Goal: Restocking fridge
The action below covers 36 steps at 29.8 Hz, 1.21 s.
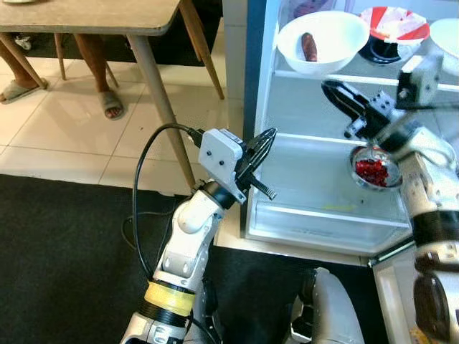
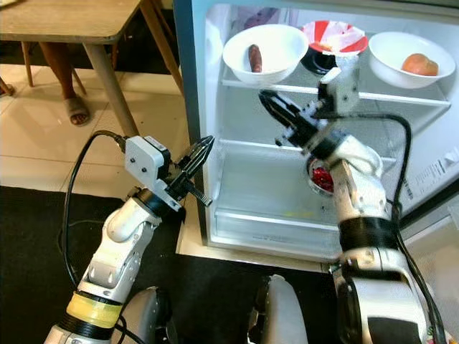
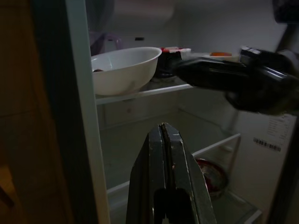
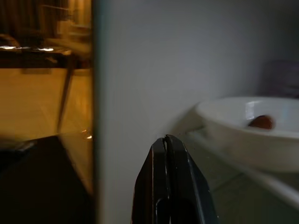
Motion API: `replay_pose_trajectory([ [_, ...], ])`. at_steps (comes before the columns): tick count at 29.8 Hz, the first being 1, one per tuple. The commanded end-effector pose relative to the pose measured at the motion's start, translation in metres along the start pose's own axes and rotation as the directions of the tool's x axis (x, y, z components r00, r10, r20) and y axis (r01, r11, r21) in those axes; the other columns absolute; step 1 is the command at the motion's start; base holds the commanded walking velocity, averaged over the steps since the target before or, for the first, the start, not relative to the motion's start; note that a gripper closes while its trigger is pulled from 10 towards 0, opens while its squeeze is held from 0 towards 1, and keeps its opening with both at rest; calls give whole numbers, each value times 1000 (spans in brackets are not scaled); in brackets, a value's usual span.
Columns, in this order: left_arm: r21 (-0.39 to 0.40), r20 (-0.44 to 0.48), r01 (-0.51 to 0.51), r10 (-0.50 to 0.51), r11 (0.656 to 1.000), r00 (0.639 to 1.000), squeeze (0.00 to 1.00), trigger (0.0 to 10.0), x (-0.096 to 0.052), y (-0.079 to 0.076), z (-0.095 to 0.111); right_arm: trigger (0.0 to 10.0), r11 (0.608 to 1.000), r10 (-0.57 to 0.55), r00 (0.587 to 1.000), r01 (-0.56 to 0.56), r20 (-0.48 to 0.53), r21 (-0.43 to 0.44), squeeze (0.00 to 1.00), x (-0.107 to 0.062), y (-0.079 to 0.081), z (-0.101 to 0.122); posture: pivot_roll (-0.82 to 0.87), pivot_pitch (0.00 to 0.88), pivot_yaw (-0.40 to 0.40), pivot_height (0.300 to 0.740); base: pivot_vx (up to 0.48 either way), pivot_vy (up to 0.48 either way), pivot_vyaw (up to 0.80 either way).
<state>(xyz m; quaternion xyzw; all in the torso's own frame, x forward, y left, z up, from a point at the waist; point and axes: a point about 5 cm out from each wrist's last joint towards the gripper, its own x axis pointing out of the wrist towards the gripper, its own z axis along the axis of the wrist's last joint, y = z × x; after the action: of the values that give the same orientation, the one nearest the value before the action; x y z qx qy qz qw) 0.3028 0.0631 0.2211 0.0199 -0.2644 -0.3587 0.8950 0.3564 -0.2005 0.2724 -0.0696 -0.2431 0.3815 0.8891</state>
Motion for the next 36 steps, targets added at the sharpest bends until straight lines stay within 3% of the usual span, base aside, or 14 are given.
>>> replay_pose_trajectory([
  [1,-1,-12,3,-3,1000,1000,0,10000,-5,2,-4,10000,1000,-9,1000,9,-14,16,0,-7,2,-4,-38,205,18,592,0,0,0],
  [6,-3,-17,4,-4,1000,1000,0,10000,-5,1,-5,10000,998,-54,998,56,-42,36,0,-9,8,-11,-43,203,21,592,0,0,0],
  [10,-7,-24,7,-8,1000,1000,0,10000,-4,0,-8,10000,991,-131,983,131,-129,-10,0,-4,11,-25,-46,201,22,592,0,0,0],
  [13,-10,-36,4,-5,1000,999,0,10000,-6,0,-11,10000,990,-137,981,137,-136,-6,0,-3,12,-27,-39,199,22,592,0,0,0],
  [24,-87,-156,-94,79,992,985,0,10000,-32,6,-43,10000,982,-185,975,187,-120,6,35,-2,10,-23,-41,193,18,592,0,0,0],
  [25,-89,-163,-94,79,992,984,0,10000,-33,5,-45,10000,982,-185,976,188,-117,10,525,-2,11,-24,-41,189,19,592,0,0,0],
  [26,-89,-166,-94,78,992,983,0,10000,-34,5,-46,10000,982,-185,976,187,-115,13,525,-2,11,-24,-41,189,19,592,0,0,0],
  [27,-88,-169,-91,75,992,983,0,10000,-34,4,-46,10000,982,-186,976,189,-111,16,1000,-2,12,-24,-40,186,21,592,0,0,0],
  [32,-83,-163,-76,62,994,985,0,10000,-32,3,-45,10000,985,-172,982,174,-73,15,1000,3,14,-18,-36,182,26,592,0,0,0],
  [36,-76,-137,-55,44,996,990,0,10000,-26,2,-41,10000,982,-187,982,187,-8,-22,1000,14,3,1,-40,193,24,592,0,0,0],
])
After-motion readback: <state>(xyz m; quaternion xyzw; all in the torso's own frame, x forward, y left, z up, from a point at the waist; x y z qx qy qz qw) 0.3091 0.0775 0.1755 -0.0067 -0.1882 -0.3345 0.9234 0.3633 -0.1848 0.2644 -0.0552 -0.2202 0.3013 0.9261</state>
